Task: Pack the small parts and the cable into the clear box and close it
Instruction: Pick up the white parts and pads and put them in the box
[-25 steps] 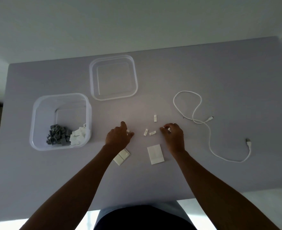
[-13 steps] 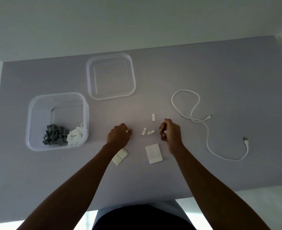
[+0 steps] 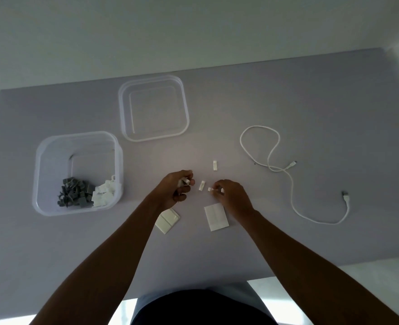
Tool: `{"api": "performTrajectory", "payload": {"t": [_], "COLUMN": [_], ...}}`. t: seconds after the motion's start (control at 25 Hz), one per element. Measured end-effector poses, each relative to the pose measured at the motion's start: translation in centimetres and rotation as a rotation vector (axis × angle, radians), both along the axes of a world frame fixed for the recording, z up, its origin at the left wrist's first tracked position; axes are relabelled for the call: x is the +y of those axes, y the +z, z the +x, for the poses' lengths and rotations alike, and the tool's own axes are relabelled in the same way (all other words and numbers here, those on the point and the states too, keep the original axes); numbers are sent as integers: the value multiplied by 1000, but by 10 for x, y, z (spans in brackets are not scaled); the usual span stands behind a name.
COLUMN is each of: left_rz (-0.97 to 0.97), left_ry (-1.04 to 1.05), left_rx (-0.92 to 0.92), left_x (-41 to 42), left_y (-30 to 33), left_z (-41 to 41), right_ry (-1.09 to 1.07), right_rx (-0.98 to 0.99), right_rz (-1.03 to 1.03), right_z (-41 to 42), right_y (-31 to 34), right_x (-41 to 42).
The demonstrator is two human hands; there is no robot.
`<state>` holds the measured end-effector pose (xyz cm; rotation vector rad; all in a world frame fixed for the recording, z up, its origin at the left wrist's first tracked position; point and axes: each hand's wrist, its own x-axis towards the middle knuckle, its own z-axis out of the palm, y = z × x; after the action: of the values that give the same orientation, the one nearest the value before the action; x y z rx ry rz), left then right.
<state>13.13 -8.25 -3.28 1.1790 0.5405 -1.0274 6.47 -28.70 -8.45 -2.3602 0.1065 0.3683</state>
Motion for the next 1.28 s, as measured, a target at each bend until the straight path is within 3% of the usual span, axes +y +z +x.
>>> {"api": "performTrajectory", "payload": {"t": [0.16, 0.32, 0.4, 0.52, 0.64, 0.72, 1.04, 1.16, 1.28], "left_rz": [315, 799, 911, 980, 1031, 1040, 1060, 1061, 1054], "left_ry": [-98, -474, -622, -755, -814, -825, -776, -824, -816], "left_rx": [-130, -584, -712, -761, -772, -794, -877, -915, -935], "left_x": [-9, -19, -26, -38, -43, -43, -41, -39, -37], "left_y": [-5, -19, -20, -18, -18, -19, -21, -21, -22], "left_z": [1, -2, -6, -8, -8, -10, -11, -11, -10], "right_ry": [-86, -123, -135, -134, -231, -179, 72, 45, -227], "right_rx": [22, 12, 7, 15, 24, -4, -96, -107, 30], "right_rz": [51, 36, 7, -24, 125, 151, -95, -120, 195], "right_z": [-3, -11, -13, -11, -10, -13, -25, -23, -17], "right_y": [1, 0, 0, 0, 4, 5, -4, -6, 3], "right_x": [2, -2, -5, -5, -8, -11, 10, 10, 4]}}
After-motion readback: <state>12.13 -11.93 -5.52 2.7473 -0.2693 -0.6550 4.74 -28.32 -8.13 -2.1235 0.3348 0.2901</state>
